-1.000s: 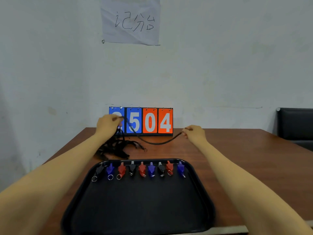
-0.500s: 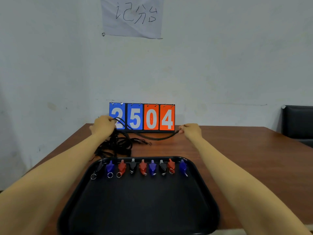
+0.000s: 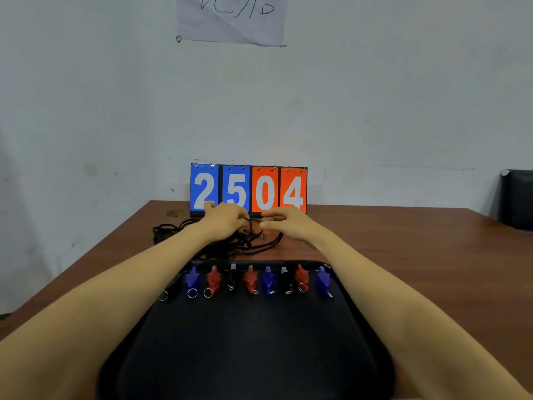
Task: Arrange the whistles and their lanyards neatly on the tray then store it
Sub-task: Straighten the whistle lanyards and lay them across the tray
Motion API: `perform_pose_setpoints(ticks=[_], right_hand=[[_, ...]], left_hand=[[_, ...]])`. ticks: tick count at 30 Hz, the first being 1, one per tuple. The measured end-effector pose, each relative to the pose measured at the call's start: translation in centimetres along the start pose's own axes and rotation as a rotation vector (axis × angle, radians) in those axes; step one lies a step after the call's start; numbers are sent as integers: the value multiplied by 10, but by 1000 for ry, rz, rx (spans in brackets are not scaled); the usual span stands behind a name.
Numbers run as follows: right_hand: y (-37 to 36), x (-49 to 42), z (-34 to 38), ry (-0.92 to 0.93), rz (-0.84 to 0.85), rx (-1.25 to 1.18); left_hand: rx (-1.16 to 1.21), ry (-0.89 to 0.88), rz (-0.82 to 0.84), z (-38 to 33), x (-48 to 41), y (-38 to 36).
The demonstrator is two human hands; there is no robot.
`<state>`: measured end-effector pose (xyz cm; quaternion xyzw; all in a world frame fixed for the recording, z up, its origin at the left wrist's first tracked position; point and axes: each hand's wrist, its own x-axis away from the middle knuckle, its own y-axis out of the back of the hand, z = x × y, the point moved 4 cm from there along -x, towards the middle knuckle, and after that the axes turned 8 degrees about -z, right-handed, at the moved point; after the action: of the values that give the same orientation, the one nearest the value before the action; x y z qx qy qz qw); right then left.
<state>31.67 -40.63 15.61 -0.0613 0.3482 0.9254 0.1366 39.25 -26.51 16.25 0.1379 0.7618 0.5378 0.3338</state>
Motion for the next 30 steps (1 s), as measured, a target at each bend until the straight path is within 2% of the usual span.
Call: perform_pose_setpoints(ticks=[6,12,16,20,25,28,30], right_hand=[[-8,-4,6,77,-79,81],[-1,-10,-5,105,-240,288],[-2,-11,1,144,-365,248],[5,-13,-5,101,-416,163],[11,-14,-18,22,-399,218],[16,-12,-24,-28,-392,320],[22,-10,-28,-56,-415,366]], left_hand=[[198,-42,-158,-8,7,7],[-53,-67,-35,13,13,-4],[-145,-68,-72,17,14,-8],[21,9,-202,30,16,-5],[131,-19,-287,31,17,3],[255,87,-318,40,16,7],[257,185,-356,53,19,9]])
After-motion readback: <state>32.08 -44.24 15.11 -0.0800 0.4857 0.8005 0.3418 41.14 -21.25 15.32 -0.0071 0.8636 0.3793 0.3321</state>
